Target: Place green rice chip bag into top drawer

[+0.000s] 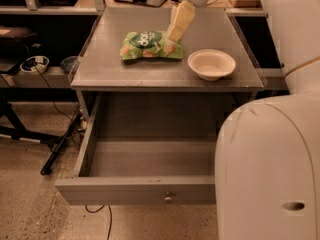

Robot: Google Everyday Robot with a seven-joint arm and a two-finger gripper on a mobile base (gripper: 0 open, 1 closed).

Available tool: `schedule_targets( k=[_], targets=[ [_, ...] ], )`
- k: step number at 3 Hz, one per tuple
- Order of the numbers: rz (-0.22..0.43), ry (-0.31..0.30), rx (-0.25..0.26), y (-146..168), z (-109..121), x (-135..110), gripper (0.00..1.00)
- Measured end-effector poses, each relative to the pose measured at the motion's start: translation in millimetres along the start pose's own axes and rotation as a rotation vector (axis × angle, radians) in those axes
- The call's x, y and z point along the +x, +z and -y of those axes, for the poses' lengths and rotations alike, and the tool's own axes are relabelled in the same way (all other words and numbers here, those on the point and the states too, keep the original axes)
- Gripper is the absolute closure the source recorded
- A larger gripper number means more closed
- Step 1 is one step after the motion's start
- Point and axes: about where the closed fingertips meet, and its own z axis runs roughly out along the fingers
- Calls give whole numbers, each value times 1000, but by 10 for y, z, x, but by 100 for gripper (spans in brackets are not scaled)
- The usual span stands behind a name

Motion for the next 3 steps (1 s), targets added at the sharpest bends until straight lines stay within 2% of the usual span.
schedule_targets(
  k=[1, 3],
  targets=[
    [11, 15, 9, 28, 11, 24, 0],
    [64, 35, 8, 602, 253, 38, 0]
  ],
)
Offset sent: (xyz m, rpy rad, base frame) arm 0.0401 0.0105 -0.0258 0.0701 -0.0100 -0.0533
